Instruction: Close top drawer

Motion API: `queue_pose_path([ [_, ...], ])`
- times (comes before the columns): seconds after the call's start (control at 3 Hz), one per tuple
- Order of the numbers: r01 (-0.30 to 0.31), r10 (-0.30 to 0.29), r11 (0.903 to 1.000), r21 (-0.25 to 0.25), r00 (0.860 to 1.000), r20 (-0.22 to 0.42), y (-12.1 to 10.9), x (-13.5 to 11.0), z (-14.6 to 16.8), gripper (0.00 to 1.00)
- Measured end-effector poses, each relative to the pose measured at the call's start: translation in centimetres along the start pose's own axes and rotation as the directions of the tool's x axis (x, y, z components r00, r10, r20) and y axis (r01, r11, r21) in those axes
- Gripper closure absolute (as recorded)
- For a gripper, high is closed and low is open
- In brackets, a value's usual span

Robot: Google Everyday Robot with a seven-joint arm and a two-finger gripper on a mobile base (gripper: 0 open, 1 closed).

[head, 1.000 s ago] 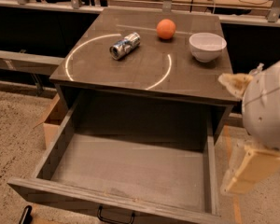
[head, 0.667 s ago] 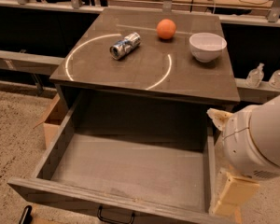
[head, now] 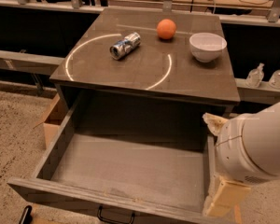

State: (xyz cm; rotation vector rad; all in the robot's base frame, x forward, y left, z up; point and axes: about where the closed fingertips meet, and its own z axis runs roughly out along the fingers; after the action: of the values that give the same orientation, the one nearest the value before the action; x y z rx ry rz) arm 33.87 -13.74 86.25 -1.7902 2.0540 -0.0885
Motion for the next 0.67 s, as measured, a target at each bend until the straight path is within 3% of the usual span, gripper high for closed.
queue_pose_path([
  [0.33,-0.010,0.010,0.9999,0.003,1.000,0.028,0.4,0.0,2.6,0.00],
  [0.67,-0.030,0.030,0.9994,-0.017,0.999,0.015,1.4,0.3,5.0,0.00],
])
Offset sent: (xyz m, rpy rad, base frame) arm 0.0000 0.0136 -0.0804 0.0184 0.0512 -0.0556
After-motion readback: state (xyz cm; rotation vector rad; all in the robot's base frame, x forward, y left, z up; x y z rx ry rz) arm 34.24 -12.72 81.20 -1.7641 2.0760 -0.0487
